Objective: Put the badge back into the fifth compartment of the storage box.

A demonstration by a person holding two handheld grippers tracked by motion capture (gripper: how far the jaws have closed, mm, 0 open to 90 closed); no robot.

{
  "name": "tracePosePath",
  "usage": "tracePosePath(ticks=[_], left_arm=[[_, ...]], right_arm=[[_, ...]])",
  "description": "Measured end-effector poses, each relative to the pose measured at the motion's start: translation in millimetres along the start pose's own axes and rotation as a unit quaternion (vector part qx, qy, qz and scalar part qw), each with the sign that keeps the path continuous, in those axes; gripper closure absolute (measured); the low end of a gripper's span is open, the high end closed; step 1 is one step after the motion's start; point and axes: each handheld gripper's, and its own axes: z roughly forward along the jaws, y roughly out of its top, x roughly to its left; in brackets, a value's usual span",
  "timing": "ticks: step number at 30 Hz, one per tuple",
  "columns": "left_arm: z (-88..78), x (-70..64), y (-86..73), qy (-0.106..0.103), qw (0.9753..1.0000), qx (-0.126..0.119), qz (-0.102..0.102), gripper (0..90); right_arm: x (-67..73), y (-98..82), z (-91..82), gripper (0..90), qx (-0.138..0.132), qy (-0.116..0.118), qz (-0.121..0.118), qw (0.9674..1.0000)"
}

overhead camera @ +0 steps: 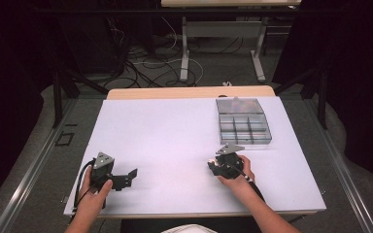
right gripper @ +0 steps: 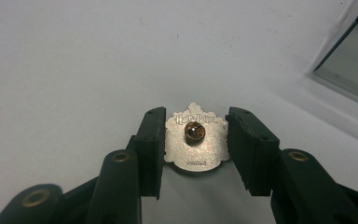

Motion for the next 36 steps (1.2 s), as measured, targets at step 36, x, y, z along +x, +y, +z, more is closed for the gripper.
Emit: tracePosePath(ticks=[36], left_arm=[[0.1, 0.0, -0.1, 0.000, 1.0000, 0.002, 0.001, 1.0]], right_arm=[[-3.2, 5.3, -4.7, 57.4, -0.015, -0.001, -0.001, 0.9999]])
